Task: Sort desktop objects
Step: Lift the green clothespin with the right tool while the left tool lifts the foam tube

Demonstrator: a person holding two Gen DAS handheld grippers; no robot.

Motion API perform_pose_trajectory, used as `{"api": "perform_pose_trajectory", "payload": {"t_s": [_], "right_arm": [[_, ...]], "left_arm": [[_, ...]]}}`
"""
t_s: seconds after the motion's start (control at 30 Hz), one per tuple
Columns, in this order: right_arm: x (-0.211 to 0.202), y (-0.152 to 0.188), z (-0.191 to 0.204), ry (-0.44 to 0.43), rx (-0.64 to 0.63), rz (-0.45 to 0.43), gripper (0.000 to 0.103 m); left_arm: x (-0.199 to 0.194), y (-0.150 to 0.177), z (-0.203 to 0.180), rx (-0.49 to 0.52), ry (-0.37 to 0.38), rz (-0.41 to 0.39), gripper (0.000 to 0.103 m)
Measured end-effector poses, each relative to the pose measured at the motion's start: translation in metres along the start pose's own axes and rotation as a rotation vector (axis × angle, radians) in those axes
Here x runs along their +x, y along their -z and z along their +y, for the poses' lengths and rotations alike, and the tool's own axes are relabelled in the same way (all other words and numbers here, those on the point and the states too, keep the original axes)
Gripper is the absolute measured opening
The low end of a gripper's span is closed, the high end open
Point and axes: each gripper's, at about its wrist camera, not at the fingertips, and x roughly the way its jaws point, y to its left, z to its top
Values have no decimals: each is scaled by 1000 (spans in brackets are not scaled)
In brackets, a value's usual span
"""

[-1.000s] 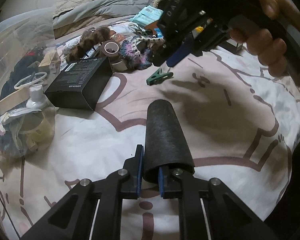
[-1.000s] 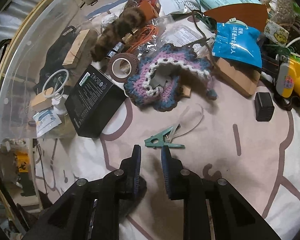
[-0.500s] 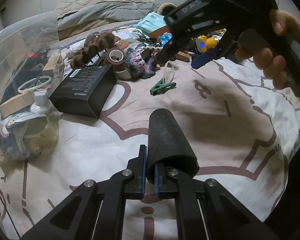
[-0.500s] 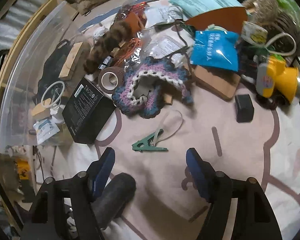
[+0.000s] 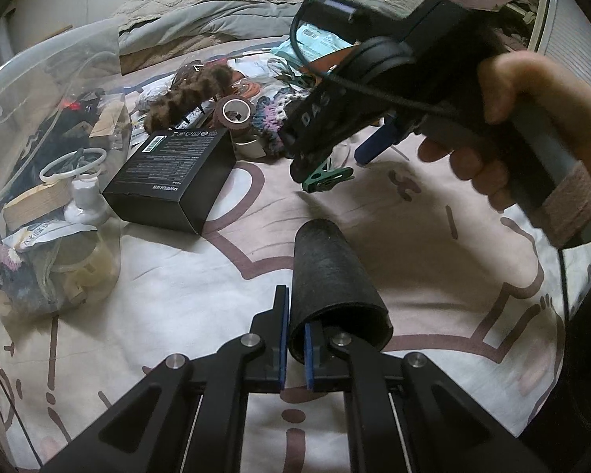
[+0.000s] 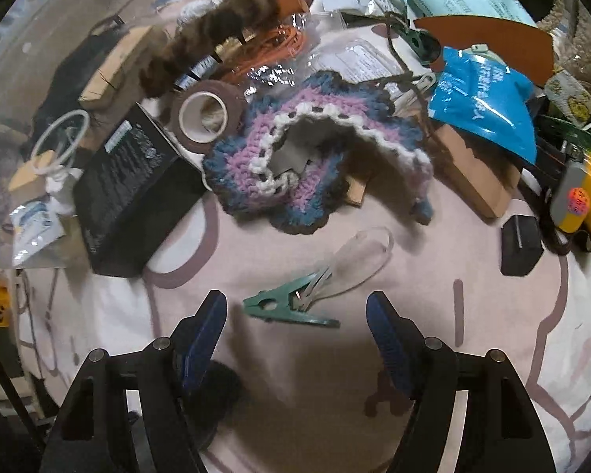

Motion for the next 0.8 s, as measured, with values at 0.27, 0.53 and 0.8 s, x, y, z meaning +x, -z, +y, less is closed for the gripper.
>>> {"api": "perform_pose_trajectory", "payload": {"t_s": [0.27,0.53,0.8], "right_arm": [[10,-1,11,87,-67,-11,59],[6,0,12,107,-117,-29,52],[-17,5,-4,39,-92,-54,52]], "left_arm": [[-1,-1,3,-9,-1,1,7],[-5,-3,3,-14,-10,-6,7],[-11,-9,5,-17,-26,-26,7]]}}
